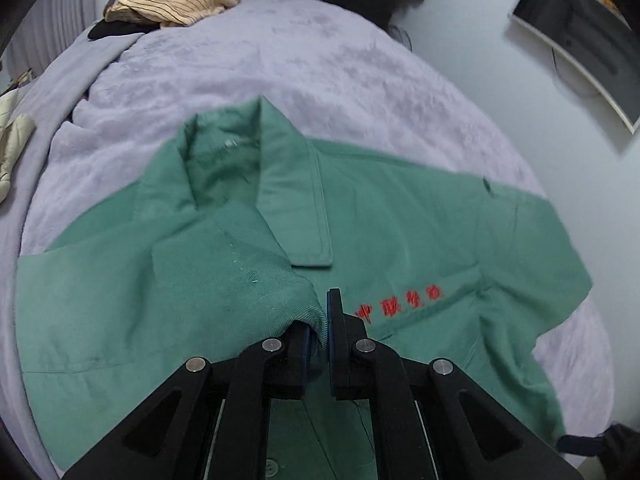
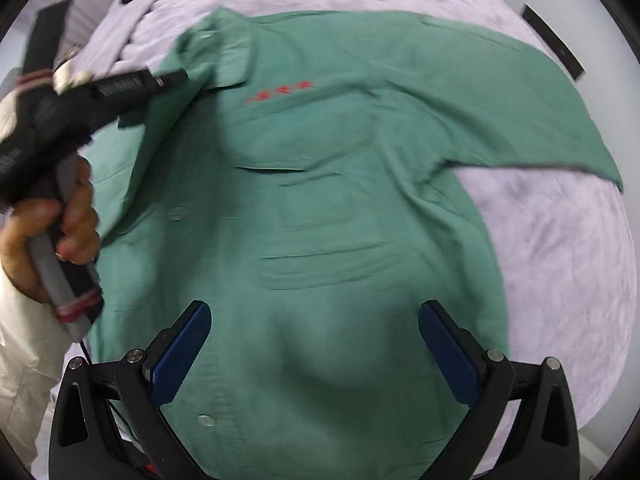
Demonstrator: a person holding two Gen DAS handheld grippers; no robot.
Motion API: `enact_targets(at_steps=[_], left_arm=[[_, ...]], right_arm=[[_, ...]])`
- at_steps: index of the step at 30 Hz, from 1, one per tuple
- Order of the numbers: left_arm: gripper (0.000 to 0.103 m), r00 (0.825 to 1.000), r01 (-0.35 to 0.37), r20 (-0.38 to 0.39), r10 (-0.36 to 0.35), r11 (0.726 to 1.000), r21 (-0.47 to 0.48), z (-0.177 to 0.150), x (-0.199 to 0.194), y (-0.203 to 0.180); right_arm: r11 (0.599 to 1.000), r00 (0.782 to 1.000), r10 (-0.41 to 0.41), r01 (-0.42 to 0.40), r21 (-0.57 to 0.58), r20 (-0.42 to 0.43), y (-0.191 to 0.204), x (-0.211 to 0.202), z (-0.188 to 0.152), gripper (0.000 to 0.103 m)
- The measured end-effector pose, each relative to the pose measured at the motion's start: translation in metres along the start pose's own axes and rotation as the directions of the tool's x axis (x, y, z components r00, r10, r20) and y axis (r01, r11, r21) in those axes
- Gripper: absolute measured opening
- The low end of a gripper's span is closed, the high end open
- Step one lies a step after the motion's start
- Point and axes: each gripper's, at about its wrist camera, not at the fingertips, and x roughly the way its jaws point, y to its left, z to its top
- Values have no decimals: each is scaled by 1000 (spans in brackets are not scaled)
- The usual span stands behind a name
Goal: Fold small clothes
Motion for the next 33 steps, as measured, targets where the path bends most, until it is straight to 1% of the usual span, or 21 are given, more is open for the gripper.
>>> enact_targets(at_steps=[2, 3, 4, 5, 6, 7, 9, 11, 13, 15, 18, 20, 22, 24, 25, 26, 27, 28, 31, 32, 33], left_arm=[[6, 998, -61, -26, 62, 997, 39, -15, 8, -14], [7, 997, -67, -37, 69, 997, 49, -21, 8, -16], [20, 997, -60, -44, 62, 997, 50, -25, 6, -15], [50, 998, -38, -43, 40, 998, 44, -28, 2, -13], [71, 999, -27, -36, 29, 999, 41, -31, -2, -12], [98, 999, -42, -21, 43, 998, 46, -33, -9, -12], [100, 996, -81, 35, 79, 994, 70, -37, -29, -8], [100, 992, -113, 57, 110, 992, 53, -43, -52, 6], [100, 982, -179, 62, 180, 984, -21, -51, -72, 34], [100, 965, -255, 37, 261, 960, -120, -65, -85, 68], [100, 925, -378, -49, 377, 900, -216, -97, -94, 116], [100, 909, -416, -115, 400, 880, -232, -120, -92, 136], [100, 891, -454, -151, 429, 860, -233, -139, -88, 148], [100, 873, -486, -181, 454, 844, -226, -153, -79, 159], [100, 865, -498, -199, 461, 837, -225, -159, -74, 164], [100, 867, -494, -207, 453, 836, -238, -164, -70, 170], [100, 878, -475, -204, 432, 840, -262, -167, -69, 174], [100, 886, -460, -202, 416, 840, -287, -168, -69, 178], [100, 893, -449, -195, 407, 840, -304, -169, -67, 181], [100, 894, -446, -195, 403, 841, -308, -169, -67, 182], [100, 896, -442, -196, 398, 841, -314, -169, -66, 183]], right_arm=[[1000, 1000, -3, 3, 29, -9, -14, 5, 1, 103], [999, 1000, -7, 8, 34, -10, -17, 7, 2, 103], [999, 1000, -11, 11, 37, -9, -21, 8, 3, 103], [999, 1000, -14, 14, 37, -5, -22, 9, 7, 103], [999, 1000, -17, 17, 34, 3, -22, 10, 11, 103], [999, 1000, -24, 23, 23, 15, -19, 9, 15, 103], [999, 998, -36, 37, -17, 48, -9, 9, 27, 103], [995, 995, -36, 45, -90, 97, 10, 7, 42, 103], [980, 989, -25, 54, -193, 149, 39, 9, 57, 103], [950, 979, -14, 77, -304, 204, 74, 14, 69, 103], [852, 959, -18, 163, -497, 283, 136, 34, 80, 103], [774, 941, -51, 249, -582, 334, 170, 55, 78, 103], [702, 918, -104, 341, -625, 384, 194, 82, 82, 103], [648, 885, -175, 433, -627, 431, 205, 105, 89, 101], [646, 884, -184, 438, -625, 430, 203, 112, 94, 88], [676, 905, -152, 388, -626, 396, 197, 111, 100, 43], [717, 922, -133, 343, -607, 364, 192, 107, 107, 19], [762, 922, -122, 324, -562, 366, 186, 98, 113, 9], [927, 940, 92, 40, -374, 329, 148, 55, 130, 8], [958, 936, 171, -85, -275, 307, 129, 49, 135, 8], [966, 927, 234, -188, -177, 292, 110, 46, 136, 8]])
